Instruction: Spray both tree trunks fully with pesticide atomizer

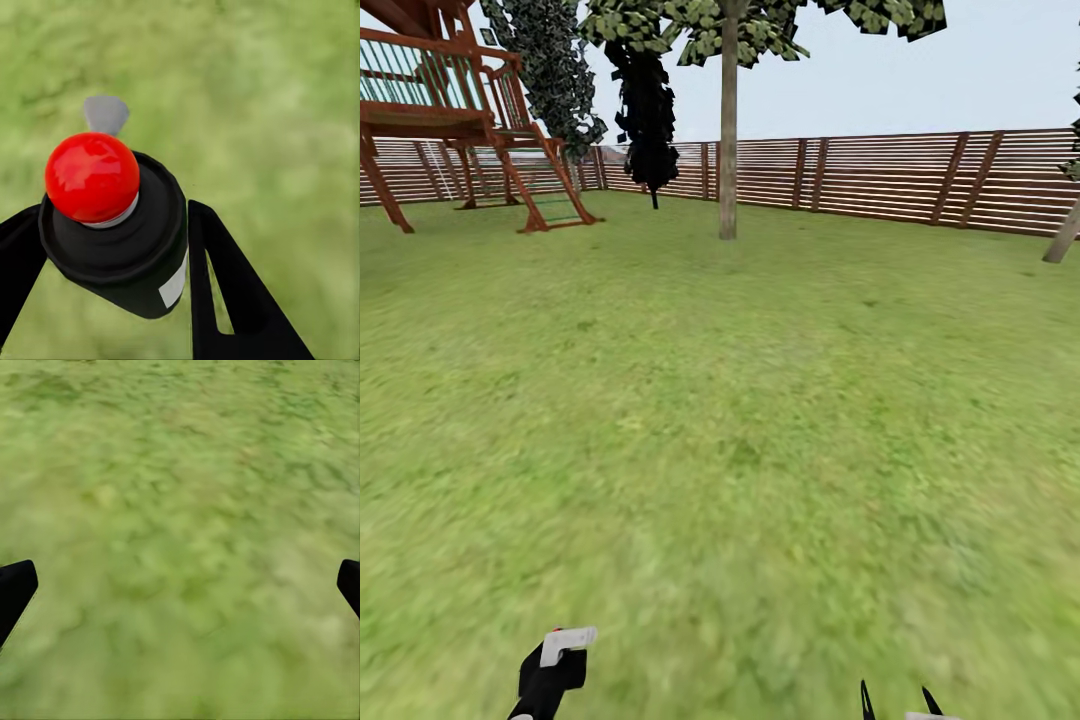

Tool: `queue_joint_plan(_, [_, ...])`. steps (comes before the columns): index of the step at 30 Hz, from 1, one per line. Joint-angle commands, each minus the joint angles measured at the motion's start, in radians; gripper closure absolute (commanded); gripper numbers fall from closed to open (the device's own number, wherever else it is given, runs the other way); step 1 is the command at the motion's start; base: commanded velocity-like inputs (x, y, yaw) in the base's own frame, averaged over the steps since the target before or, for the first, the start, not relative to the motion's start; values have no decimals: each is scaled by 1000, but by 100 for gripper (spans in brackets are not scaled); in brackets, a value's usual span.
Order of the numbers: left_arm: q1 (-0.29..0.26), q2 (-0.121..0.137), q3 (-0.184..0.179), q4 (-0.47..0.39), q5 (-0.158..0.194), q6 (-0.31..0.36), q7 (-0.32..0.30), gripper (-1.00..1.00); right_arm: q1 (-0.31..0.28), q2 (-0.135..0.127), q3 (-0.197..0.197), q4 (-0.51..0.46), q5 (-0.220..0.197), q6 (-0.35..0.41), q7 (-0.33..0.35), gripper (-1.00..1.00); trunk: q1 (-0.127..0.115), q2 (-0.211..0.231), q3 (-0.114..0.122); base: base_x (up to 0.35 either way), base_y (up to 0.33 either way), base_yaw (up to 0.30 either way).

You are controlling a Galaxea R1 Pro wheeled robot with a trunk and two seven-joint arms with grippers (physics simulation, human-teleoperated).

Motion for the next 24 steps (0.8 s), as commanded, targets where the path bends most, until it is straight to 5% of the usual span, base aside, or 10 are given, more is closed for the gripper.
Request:
queue_joint_plan(1, [0,0,0,1,0,0,0,100,0,0,0,0,0,0,0,-100,0,0,0,340,0,0])
queue_joint_plan(24, [0,-1,-2,6,0,0,0,100,0,0,0,-1,0,0,0,-100,0,0,0,340,0,0])
